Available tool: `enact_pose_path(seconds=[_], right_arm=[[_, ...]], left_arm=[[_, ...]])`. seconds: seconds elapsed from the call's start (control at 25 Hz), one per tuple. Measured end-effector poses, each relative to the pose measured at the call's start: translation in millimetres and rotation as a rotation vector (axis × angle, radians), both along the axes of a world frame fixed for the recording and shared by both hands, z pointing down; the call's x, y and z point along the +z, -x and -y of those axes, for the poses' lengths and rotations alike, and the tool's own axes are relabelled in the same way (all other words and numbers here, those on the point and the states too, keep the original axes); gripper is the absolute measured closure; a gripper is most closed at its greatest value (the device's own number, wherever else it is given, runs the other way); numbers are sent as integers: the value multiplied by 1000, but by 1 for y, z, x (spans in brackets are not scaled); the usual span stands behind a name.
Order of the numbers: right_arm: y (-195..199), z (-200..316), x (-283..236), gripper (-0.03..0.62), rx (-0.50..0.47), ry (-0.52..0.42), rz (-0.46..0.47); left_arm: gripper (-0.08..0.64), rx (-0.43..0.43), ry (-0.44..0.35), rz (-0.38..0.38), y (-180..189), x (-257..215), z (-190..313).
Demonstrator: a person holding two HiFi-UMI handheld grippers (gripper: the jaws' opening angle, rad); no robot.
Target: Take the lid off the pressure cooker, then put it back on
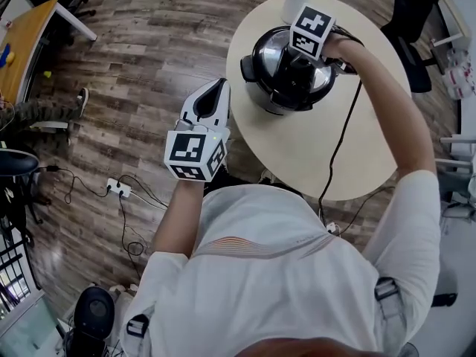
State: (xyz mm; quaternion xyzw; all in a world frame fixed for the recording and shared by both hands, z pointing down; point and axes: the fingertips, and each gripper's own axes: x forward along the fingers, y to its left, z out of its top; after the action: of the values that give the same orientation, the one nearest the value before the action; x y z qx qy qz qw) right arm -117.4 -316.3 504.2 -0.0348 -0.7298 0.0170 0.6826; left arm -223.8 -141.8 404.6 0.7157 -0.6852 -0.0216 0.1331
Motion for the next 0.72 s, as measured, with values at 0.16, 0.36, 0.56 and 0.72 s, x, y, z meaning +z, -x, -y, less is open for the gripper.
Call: enact_pose_path(seconds=[0.16,0.36,0.56,0.72], right_arm=[[-1,-1,1,307,-13,16,-41],[-2,0,3,307,-19,3,-57],[0,-1,2,313,-93,-8,-31],[-2,-4,0,311,-156,-11,-6]], left_arm=[[555,0,4,-5,1,3,2],[555,13,-2,-5,-3,2,9],[555,25,-5,-4,-6,0,11],[555,27,-3,-10,-9,-1,11]])
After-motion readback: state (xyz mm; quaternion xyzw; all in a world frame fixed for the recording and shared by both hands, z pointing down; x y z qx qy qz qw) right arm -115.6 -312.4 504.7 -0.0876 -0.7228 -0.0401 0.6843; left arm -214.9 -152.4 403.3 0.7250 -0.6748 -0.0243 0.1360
